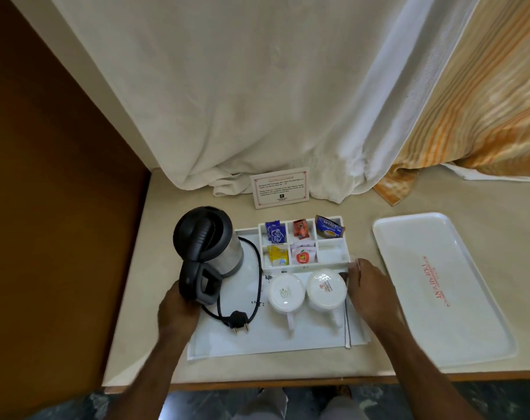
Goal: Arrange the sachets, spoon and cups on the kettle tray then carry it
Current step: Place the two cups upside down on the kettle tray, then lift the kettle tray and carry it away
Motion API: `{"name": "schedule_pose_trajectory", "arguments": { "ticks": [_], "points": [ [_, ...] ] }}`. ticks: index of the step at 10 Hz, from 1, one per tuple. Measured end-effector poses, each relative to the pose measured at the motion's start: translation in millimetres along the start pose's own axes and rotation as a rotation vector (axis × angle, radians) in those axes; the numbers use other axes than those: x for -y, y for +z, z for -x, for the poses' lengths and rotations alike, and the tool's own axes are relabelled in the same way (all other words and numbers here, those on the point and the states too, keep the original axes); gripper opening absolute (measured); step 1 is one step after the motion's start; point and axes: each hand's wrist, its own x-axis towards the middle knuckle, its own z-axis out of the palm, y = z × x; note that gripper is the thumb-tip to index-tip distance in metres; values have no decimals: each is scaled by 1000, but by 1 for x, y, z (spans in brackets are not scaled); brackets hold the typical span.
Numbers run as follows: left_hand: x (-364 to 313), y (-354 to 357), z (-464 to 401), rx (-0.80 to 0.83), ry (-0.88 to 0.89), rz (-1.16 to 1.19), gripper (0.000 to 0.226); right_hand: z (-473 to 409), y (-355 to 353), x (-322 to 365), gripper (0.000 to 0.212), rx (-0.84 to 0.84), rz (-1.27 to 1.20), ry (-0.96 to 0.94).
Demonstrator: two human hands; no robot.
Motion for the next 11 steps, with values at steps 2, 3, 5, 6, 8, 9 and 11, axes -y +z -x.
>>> {"name": "schedule_pose_trajectory", "arguments": {
  "ticks": [2,3,5,6,8,9,11],
  "points": [
    [3,-2,-4,-54,-53,67,44,1,6,2,35,-39,-70,6],
    [3,-11,12,-151,40,81,54,5,-4,2,34,-35,-119,-43],
    [-7,-55,60,-244,-7,191,27,-2,-43,24,28,-64,-99,-222],
    [1,-78,101,-348,-104,337,35,4,-63,46,28,-33,-116,-355],
    [26,-128,197,-489,-192,710,13,43,-71,98,30,97,-100,-565],
    [67,-141,224,-641,-199,621,19,75,-59,126,31,176,-89,-671],
    [163,-178,282,-842,-408,484,33,158,-19,181,34,258,-83,-830]
  ]
}}
